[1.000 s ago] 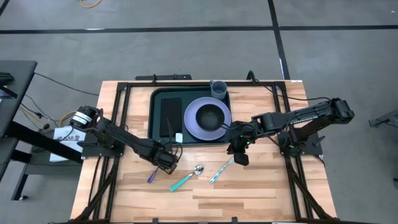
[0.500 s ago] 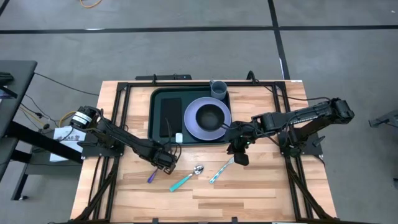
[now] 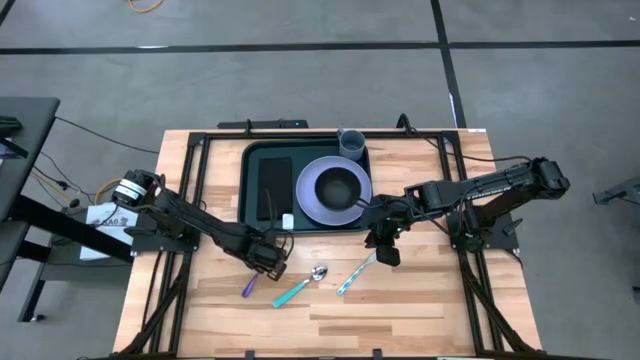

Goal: Set up tray
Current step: Put the fork on the napkin on the serving tray

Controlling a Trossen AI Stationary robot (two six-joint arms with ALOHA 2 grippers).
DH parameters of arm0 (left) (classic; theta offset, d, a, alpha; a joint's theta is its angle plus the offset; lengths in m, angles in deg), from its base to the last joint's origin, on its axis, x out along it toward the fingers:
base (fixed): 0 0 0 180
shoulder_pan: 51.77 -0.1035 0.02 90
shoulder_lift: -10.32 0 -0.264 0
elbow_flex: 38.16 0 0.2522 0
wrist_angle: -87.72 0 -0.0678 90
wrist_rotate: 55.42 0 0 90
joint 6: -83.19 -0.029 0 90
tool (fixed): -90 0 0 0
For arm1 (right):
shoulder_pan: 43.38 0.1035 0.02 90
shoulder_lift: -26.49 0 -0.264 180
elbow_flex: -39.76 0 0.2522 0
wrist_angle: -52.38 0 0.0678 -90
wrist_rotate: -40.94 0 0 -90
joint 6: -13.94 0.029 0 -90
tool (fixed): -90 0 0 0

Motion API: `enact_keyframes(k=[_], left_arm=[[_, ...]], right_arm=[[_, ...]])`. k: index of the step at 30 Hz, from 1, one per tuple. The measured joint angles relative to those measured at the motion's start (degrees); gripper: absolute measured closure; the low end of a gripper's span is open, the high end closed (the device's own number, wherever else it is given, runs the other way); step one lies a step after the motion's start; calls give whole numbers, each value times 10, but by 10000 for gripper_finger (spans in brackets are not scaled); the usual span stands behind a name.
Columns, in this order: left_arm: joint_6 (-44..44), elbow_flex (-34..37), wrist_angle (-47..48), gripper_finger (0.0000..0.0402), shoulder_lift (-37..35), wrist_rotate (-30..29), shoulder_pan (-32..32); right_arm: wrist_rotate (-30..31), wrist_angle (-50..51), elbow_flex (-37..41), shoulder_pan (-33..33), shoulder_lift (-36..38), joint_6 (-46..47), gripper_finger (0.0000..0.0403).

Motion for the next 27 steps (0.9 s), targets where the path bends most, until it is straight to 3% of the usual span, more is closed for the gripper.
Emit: enact_keyframes(k=[11,18,22,27], left_arm=[[0,-100,120,401,0,2,2],[55,-168,232,401,-27,-87,-15],[65,-167,269,401,-74,-148,-73],[-47,-167,295,401,-113,-152,-213]], right_arm=[[0,0,0,0,0,-10,343],[0,4,0,0,0,-11,343],[0,26,0,0,0,-11,343],[0,46,0,0,0,-11,343]])
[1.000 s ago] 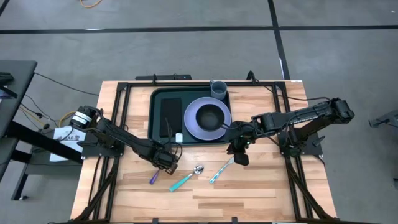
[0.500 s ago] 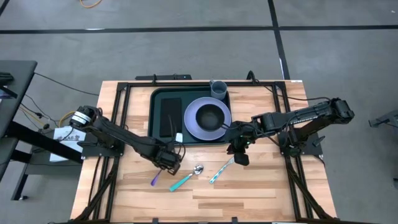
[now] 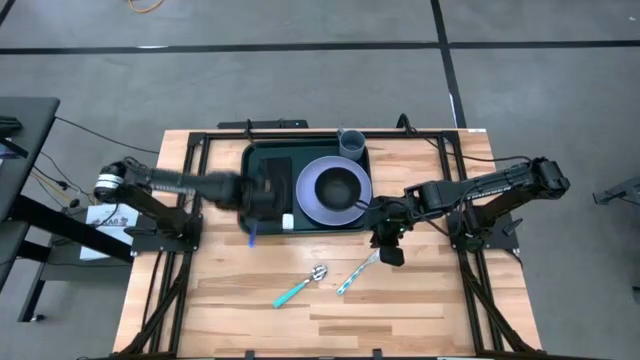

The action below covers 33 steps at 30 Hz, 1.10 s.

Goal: Set up tray
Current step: Put the fork on the napkin on the serving tray

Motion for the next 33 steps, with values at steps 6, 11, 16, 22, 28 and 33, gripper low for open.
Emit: enact_keyframes(k=[6,11,16,22,28,33], left_arm=[[-143,2,-53,401,16,21,-184],[-155,58,-170,401,55,119,-292],[-138,89,-202,401,95,149,-307],[-140,89,-206,401,126,152,-310],[-152,89,-219,401,149,153,-320],[-157,89,-225,401,148,136,-331]], right_arm=[[0,1,0,0,0,1,343],[0,18,0,0,0,6,343],[1,45,-1,-15,10,6,343],[2,40,-1,-30,14,6,343],[2,38,-1,-34,14,5,343],[25,33,-1,-34,14,6,343]])
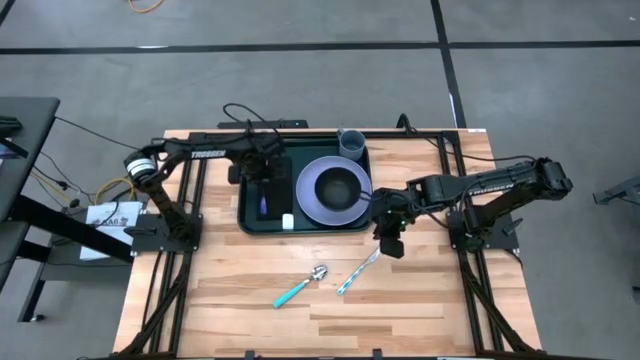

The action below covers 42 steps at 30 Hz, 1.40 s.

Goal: Set up tray
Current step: Put the fork on the napkin on the serving tray

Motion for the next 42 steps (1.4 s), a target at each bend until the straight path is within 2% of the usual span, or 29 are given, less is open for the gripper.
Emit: enact_keyframes(k=[5,8,17,23,42], left_arm=[[-10,0,-5,401,0,1,-3],[-10,0,-12,401,0,1,-2],[-9,0,-20,401,0,1,-3],[-7,0,-20,401,0,1,-3],[-10,0,6,401,0,14,-3]], right_arm=[[143,-44,0,1,0,4,343],[206,-76,0,1,0,5,343],[346,-86,0,5,0,5,343],[352,-113,1,5,0,-24,343],[349,-115,1,5,-1,-25,343]])
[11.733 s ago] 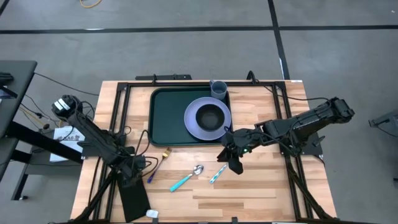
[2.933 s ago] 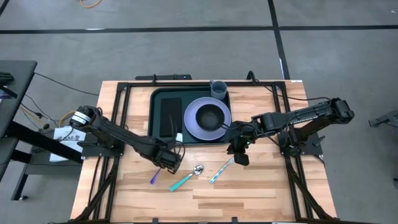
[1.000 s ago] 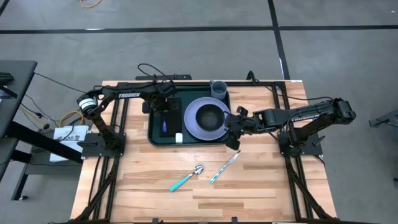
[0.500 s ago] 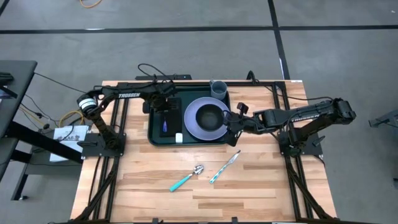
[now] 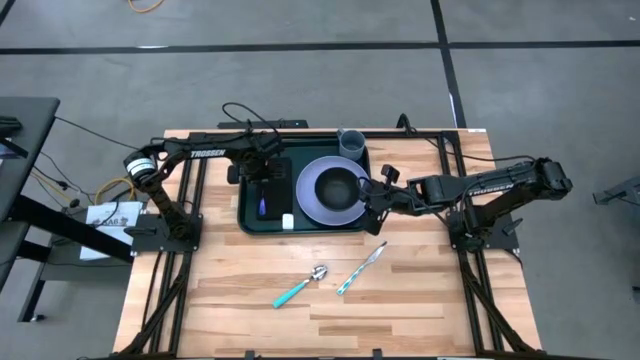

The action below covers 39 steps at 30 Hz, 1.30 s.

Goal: Set up tray
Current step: Put the fork on the napkin on the serving tray, then put the spoon on the napkin beside the fork on the serving tray

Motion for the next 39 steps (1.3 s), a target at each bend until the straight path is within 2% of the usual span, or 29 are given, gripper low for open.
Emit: enact_keyframes(k=[14,39], left_arm=[[-1,0,0,383,0,-13,0],[0,0,0,378,0,-24,0]], right_arm=[[0,0,0,0,0,0,343],[-1,-1,0,0,0,-15,343]])
